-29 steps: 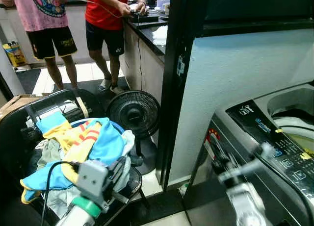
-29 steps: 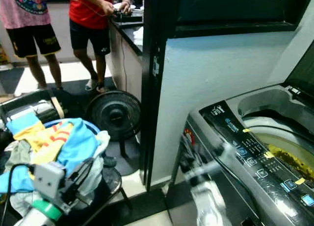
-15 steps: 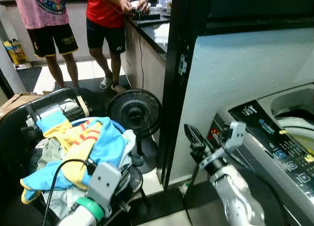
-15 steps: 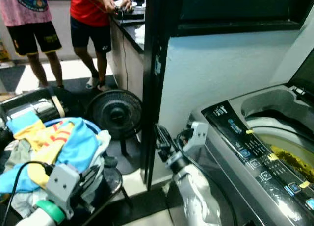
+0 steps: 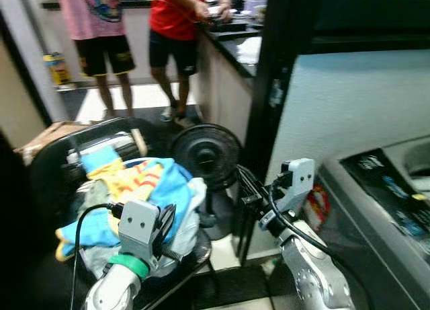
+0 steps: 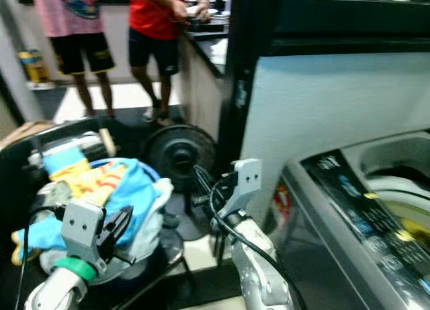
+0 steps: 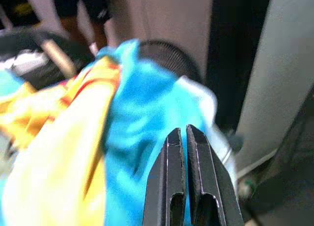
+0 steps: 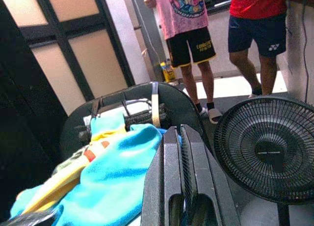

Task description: Clothes washing

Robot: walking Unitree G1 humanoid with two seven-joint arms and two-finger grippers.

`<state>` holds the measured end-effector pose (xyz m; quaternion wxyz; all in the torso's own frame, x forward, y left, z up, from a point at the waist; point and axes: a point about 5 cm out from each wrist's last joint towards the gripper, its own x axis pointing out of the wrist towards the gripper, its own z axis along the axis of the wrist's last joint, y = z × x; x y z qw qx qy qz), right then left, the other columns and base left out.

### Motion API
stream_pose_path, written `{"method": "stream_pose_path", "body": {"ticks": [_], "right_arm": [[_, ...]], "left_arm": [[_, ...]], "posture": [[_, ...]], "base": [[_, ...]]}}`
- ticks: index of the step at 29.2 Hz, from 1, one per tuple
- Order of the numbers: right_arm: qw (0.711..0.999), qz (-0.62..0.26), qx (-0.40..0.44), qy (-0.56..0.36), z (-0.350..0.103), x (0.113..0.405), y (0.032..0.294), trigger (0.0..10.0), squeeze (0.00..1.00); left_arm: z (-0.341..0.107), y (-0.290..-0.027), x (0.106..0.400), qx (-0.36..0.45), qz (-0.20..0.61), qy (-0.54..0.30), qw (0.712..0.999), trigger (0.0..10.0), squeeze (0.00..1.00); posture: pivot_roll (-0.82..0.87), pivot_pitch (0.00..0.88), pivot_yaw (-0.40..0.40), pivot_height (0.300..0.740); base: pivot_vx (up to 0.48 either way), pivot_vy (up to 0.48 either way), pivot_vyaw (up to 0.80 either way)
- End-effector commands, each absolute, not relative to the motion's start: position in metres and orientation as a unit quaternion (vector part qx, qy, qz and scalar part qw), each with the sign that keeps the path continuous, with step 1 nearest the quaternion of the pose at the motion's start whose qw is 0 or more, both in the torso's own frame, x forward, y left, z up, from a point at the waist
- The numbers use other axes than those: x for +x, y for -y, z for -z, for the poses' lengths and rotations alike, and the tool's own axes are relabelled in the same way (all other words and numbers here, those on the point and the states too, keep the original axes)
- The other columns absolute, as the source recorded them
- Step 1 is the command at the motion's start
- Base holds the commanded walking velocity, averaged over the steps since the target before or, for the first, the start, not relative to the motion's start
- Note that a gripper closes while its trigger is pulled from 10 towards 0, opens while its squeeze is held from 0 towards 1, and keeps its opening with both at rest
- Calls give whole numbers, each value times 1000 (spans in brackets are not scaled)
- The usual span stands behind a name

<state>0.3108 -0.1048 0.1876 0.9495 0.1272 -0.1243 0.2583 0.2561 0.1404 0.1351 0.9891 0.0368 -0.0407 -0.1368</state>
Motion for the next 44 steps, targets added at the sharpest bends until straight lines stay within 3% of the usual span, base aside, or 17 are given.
{"method": "stream_pose_path", "body": {"ticks": [1,6,9,12,16,26,29,38,44], "right_arm": [[956,-245,109,123,-188,310,109,10000,0],[964,-224,85,112,-180,311,114,10000,0],[967,-217,81,106,-176,311,116,10000,0],[970,-210,79,99,-171,310,118,10000,0],[971,-206,85,93,-168,309,119,10000,0],[971,-203,89,92,-168,310,119,10000,0],[972,-196,95,87,-166,311,121,10000,0],[976,-183,104,61,-155,311,121,10000,0],[976,-179,104,62,-153,309,121,10000,0]], "left_arm": [[-129,-142,254,51,126,22,990,10000,0],[-128,-150,258,41,63,17,997,10000,0],[-128,-151,259,13,77,3,997,10000,0],[-134,-152,259,23,87,29,996,10000,0],[-145,-156,261,-8,24,99,995,10000,0],[-144,-156,266,18,39,58,997,10000,0],[-143,-150,263,-11,81,54,995,10000,0],[-143,-150,267,-4,86,59,994,10000,0],[-147,-151,269,-17,97,66,993,10000,0]], "posture": [[-18,17,23,740],[-12,17,17,740],[-13,18,13,740],[-11,21,10,740],[-12,20,11,740],[-14,16,14,740],[-12,17,11,740],[-9,14,13,740],[-10,9,20,740]], "base": [[0,0,800],[0,0,800],[0,0,800],[0,0,800],[0,0,800],[0,0,800],[0,0,800],[0,0,0],[0,0,-669]]}}
